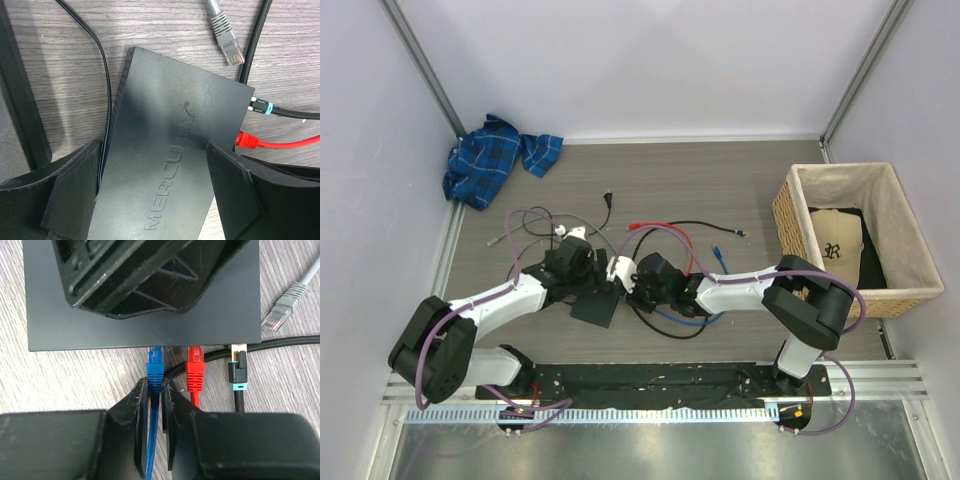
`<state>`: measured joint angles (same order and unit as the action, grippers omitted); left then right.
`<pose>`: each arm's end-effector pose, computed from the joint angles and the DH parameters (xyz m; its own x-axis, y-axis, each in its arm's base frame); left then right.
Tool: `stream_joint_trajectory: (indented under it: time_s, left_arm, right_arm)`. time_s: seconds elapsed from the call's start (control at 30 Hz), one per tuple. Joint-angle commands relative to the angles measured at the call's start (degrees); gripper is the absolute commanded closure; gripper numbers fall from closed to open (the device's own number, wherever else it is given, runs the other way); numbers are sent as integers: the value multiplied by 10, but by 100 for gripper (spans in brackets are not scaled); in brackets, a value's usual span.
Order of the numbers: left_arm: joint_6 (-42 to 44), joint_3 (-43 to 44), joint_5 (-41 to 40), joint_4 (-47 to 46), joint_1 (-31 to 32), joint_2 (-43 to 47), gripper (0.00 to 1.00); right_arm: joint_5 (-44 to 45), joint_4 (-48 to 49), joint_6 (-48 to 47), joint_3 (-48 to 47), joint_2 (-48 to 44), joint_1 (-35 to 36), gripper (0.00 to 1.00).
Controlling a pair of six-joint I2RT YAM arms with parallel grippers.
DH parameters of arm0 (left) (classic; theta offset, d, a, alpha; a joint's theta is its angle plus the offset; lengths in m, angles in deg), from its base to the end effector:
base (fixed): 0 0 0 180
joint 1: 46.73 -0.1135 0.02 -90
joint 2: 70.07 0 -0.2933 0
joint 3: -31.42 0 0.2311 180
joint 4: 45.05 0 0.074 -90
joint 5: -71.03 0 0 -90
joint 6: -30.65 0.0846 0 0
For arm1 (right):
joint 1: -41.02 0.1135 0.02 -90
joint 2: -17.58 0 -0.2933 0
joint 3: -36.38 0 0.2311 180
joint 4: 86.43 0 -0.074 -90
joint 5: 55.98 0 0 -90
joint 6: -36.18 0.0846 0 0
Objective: Insert the plug into the switch port
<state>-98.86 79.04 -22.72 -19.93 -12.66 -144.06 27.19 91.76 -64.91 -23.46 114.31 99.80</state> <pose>0.2059 -0.1326 0.1688 -0.8343 -0.2022 -0.5129 -0.0071 0.9342 -0.3567 0.1793 0.3152 0.1673 -0.1454 -0.6084 -0.7802 -0.9428 0.3243 -0.0771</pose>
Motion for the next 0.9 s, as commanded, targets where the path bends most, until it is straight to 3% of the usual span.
stream_joint_trajectory:
  time_s: [0.0,0.37,0.67,0.87]
  left_arm:
    - [-79,2,257,-84,59,4,15]
    - [-77,-8,264,-88,72,-19,16]
    - [-73,5,269,-86,81,-16,16]
    - [-12,43,150,13,80,7,13]
  right_arm:
    - [-69,286,29,-58,-11,19,99]
    - [-71,302,30,-78,-55,5,99]
    - [-104,320,80,-65,-9,5,99]
    - [-57,293,94,5,-35,5,99]
